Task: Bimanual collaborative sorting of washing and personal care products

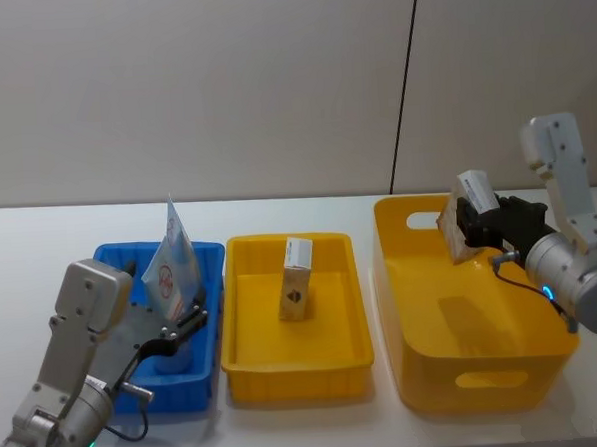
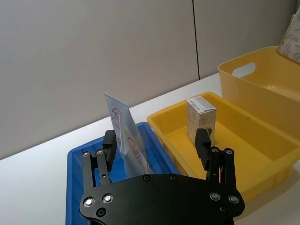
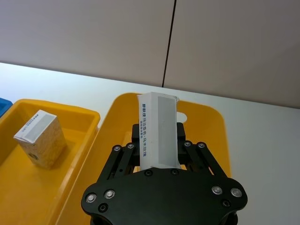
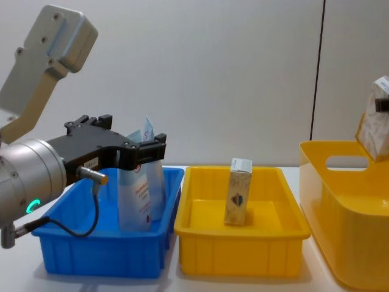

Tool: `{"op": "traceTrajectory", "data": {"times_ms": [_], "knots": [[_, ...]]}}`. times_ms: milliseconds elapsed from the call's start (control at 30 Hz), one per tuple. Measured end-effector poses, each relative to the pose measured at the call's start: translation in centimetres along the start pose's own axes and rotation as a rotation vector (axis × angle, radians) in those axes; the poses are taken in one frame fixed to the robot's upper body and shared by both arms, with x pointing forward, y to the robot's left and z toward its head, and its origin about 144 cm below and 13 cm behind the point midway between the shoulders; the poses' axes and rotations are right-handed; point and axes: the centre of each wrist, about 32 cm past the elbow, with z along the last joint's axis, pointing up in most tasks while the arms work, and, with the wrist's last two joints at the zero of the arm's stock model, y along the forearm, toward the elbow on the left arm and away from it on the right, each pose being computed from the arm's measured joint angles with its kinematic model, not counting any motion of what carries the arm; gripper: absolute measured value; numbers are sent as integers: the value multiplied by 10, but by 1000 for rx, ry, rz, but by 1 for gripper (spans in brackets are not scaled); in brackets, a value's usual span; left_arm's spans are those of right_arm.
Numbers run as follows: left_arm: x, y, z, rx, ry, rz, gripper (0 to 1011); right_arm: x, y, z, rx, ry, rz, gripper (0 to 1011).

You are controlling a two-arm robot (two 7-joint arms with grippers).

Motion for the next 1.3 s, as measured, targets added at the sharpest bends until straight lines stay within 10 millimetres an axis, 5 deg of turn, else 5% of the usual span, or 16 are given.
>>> {"op": "traceTrajectory", "data": {"times_ms": [467, 1100, 1300], "knots": [[0, 0, 0, 0, 0, 0, 1002, 2, 4, -1, -8, 3, 0, 367], [0, 0, 0, 0, 0, 0, 1002, 3, 6, -1, -10, 5, 0, 972], [1, 0, -2, 5, 6, -2, 1001, 3, 6, -2, -10, 5, 0, 1004]]}}
